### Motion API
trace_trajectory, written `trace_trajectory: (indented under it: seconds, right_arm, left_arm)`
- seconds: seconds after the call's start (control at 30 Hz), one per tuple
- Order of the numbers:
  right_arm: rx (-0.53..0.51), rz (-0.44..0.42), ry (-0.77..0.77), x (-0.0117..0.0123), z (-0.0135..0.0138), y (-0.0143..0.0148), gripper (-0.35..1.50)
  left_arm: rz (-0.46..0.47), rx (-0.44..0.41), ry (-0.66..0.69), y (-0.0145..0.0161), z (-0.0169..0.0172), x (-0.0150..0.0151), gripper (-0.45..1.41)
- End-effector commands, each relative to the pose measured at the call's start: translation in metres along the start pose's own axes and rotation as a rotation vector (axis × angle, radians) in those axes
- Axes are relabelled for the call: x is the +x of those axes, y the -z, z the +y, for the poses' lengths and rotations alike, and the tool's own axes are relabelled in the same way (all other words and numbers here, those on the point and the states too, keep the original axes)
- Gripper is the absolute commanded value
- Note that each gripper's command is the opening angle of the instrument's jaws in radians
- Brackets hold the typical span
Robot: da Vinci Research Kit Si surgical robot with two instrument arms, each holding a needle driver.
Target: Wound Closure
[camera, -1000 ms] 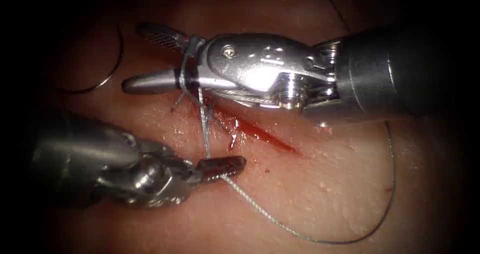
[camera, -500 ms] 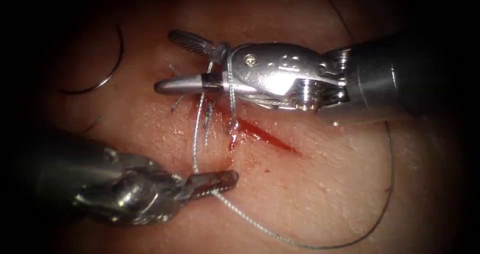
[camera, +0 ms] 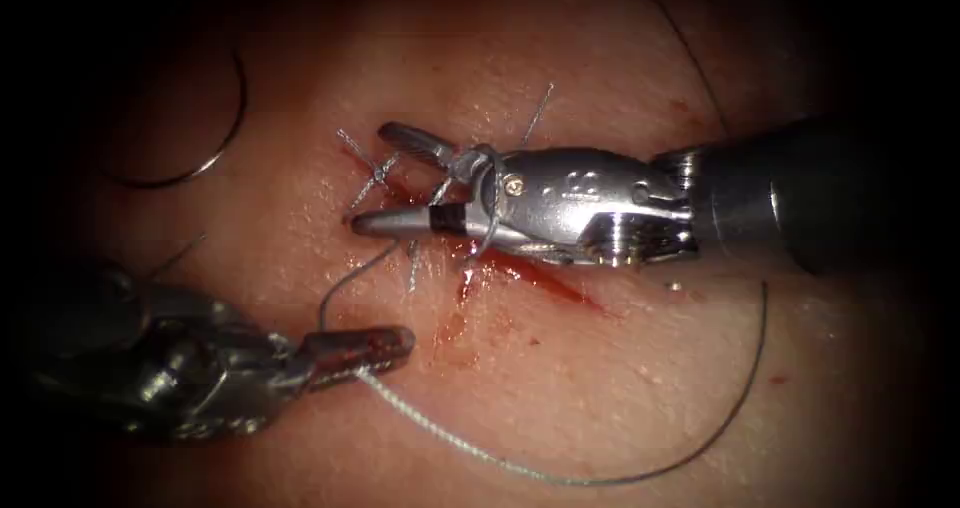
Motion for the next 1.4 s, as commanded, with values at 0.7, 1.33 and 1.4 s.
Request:
trace_trajectory:
  seconds: [0.7, 1.33, 1.4]
  right_arm:
    - [0.048, -0.056, 0.022, -0.0014, -0.0031, -0.0021, 0.64]
    - [0.178, -0.014, 0.036, -0.0008, -0.0057, -0.0017, 0.54]
    - [0.185, -0.003, 0.035, -0.0008, -0.0057, -0.0014, 0.51]
  left_arm:
    - [-0.003, -0.014, -0.020, 0.0005, -0.0056, -0.0015, -0.45]
    - [0.170, 0.084, 0.086, -0.0052, -0.0090, -0.0098, -0.45]
    - [0.210, 0.097, 0.104, -0.0059, -0.0088, -0.0108, -0.45]
